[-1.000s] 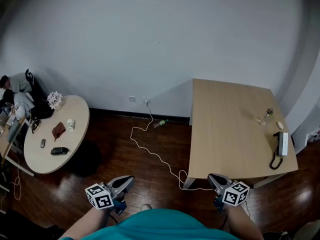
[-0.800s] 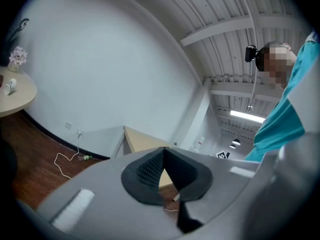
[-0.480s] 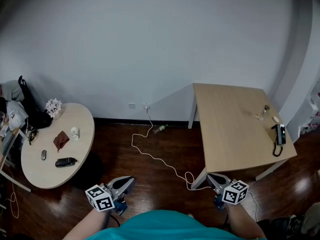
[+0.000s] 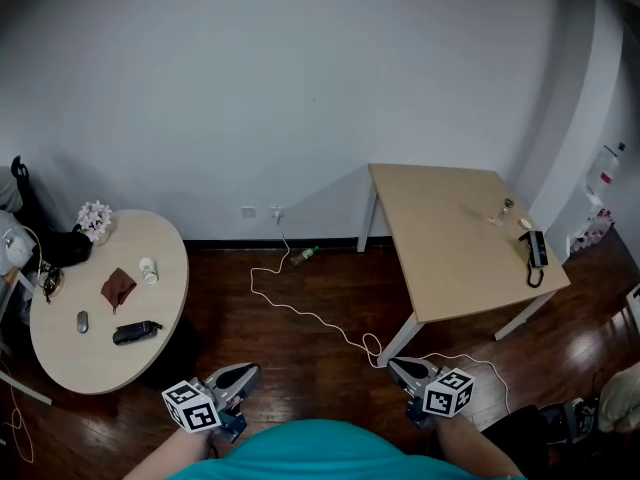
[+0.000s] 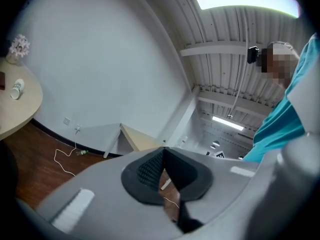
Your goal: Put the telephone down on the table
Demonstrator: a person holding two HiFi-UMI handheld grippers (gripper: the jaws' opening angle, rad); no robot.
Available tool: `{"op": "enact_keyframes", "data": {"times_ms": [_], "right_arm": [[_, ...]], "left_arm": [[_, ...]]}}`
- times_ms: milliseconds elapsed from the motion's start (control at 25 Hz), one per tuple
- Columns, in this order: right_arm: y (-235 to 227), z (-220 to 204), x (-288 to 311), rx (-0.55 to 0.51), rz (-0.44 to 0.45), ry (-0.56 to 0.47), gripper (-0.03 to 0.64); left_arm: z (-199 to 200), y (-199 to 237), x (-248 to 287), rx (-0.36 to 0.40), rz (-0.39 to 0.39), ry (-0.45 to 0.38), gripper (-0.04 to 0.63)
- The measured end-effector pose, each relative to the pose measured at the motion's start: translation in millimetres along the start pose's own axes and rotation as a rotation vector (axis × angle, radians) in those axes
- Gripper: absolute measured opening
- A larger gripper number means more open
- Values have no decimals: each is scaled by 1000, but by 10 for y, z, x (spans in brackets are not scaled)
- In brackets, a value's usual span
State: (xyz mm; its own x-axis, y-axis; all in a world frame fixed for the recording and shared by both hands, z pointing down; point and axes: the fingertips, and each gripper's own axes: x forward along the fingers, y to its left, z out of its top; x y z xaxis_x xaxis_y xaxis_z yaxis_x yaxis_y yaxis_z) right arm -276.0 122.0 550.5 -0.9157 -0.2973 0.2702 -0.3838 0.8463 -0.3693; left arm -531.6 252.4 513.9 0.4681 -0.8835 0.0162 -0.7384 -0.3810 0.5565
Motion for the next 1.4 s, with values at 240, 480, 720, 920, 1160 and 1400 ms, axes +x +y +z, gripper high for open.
{"op": "enact_keyframes", "data": {"times_ms": [240, 480, 720, 920, 1160, 1400], "right_arm": [[43, 51, -310, -31, 43, -31, 2], [67, -75, -734, -77, 141, -10, 0], [-109, -249, -929, -56, 154, 15, 0], [36, -207, -890, -67, 139, -15, 0], [283, -221, -701, -24, 110, -55, 0], [505, -207, -486, -45, 108, -42, 0]], "left_arm": [[-310, -440, 261, 49, 2, 32, 3], [-702, -982, 561, 181, 116, 29, 3], [-791, -1205, 672, 242, 169, 37, 3], [-806, -1085, 494, 208, 147, 45, 3], [-794, -928, 251, 144, 117, 49, 3], [-829, -874, 132, 142, 75, 80, 3]]}}
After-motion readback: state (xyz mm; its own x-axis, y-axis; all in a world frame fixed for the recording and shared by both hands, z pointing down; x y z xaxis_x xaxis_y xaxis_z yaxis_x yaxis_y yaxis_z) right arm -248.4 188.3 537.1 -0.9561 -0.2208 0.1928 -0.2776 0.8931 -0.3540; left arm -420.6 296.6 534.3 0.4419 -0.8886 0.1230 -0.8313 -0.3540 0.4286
